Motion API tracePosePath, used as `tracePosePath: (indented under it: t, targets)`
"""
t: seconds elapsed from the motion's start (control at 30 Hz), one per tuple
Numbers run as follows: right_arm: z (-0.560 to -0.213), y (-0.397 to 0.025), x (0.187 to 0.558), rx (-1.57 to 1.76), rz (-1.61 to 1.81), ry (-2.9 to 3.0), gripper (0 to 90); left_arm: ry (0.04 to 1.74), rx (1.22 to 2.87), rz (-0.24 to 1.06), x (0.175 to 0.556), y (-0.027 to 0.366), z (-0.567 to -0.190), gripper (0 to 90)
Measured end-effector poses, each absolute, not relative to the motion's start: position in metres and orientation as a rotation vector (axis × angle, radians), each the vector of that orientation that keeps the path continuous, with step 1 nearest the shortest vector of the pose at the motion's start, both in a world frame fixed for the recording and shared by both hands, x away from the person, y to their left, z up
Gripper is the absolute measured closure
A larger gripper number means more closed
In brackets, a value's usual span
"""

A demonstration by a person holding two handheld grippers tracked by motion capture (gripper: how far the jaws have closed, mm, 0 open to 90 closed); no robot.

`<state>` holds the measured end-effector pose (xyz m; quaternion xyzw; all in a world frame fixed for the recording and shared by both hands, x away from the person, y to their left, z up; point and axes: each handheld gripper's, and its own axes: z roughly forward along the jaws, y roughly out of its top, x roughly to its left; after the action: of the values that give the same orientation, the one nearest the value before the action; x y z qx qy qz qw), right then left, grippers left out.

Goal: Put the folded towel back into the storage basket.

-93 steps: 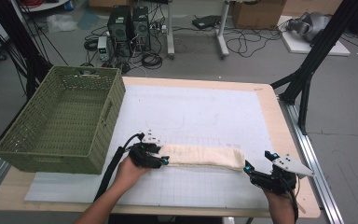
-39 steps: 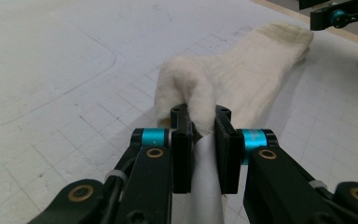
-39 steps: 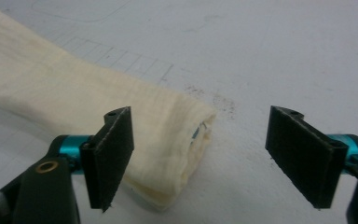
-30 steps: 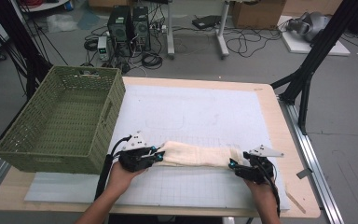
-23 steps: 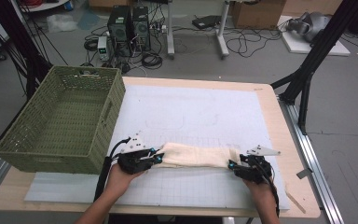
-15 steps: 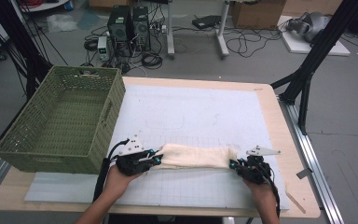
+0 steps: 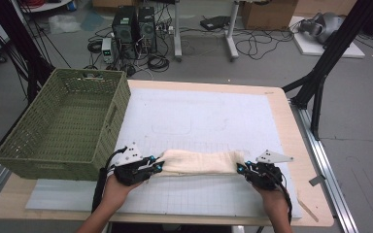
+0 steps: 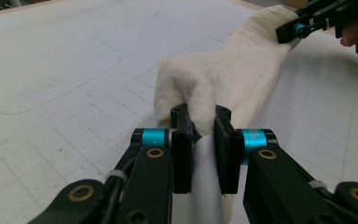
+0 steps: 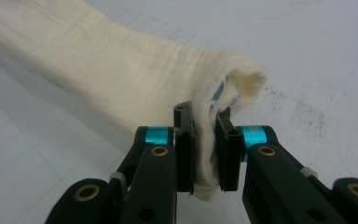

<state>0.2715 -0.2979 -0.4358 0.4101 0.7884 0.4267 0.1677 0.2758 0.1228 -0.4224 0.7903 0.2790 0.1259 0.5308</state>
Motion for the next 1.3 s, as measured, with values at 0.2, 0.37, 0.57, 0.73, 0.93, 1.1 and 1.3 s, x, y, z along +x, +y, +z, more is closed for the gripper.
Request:
tracePosePath:
  t: [0.2, 0.37, 0.57, 0.73, 0.93, 1.1, 1.3]
  targets:
    - [-0.428, -0.296, 0.271, 1.078, 1.272, 2.198, 81.4, 0.654, 1.837, 0.323, 0.274, 0.130, -0.413, 79.2]
    - [-0.422, -0.292, 0.271, 1.023, 1.296, 2.177, 81.7, 0.644, 1.801, 0.337, 0.266, 0.139, -0.404, 79.3]
    - [-0.414, -0.280, 0.273, 0.959, 1.323, 2.182, 82.3, 0.647, 1.769, 0.366, 0.259, 0.151, -0.393, 79.7]
    - [-0.405, -0.276, 0.279, 0.926, 1.360, 2.164, 82.4, 0.647, 1.747, 0.389, 0.257, 0.158, -0.384, 79.7]
    - [-0.392, -0.266, 0.290, 0.874, 1.408, 2.122, 82.4, 0.645, 1.719, 0.428, 0.254, 0.168, -0.375, 79.7]
    - [-0.381, -0.255, 0.299, 0.834, 1.421, 2.117, 82.3, 0.666, 1.690, 0.454, 0.251, 0.177, -0.367, 79.7]
    - [-0.368, -0.245, 0.313, 0.806, 1.453, 2.108, 82.3, 0.680, 1.660, 0.493, 0.247, 0.188, -0.359, 79.7]
